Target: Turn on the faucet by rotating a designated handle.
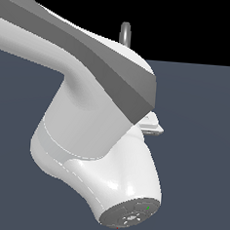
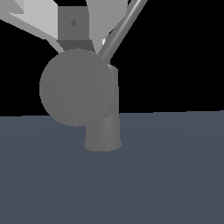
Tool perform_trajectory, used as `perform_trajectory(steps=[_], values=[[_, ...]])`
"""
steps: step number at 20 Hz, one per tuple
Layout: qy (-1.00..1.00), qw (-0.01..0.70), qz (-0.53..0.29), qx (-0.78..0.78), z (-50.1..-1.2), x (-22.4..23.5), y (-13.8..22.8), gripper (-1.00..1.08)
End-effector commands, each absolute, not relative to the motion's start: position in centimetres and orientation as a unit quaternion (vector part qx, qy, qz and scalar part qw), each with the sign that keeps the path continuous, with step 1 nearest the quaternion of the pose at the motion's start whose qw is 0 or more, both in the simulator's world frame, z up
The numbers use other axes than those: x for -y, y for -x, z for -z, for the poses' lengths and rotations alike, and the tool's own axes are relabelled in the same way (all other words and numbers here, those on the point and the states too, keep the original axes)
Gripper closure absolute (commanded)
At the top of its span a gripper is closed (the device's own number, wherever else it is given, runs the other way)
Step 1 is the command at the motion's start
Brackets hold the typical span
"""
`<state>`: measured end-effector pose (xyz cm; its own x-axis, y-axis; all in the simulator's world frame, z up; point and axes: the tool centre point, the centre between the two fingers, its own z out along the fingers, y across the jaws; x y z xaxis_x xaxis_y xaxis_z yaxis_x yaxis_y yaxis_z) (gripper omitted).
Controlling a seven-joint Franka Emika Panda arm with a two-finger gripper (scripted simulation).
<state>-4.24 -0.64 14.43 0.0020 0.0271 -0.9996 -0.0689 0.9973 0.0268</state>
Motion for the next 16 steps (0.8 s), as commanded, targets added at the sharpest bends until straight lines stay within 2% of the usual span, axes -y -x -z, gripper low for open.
perform_trajectory(steps=[1, 16], values=[[0.014, 0.706, -0.032, -0.708, -13.9, 0.9, 4.3, 1.08], [-0.007, 0.707, 0.007, -0.707, -10.1, 6.7, 4.7, 1.08]])
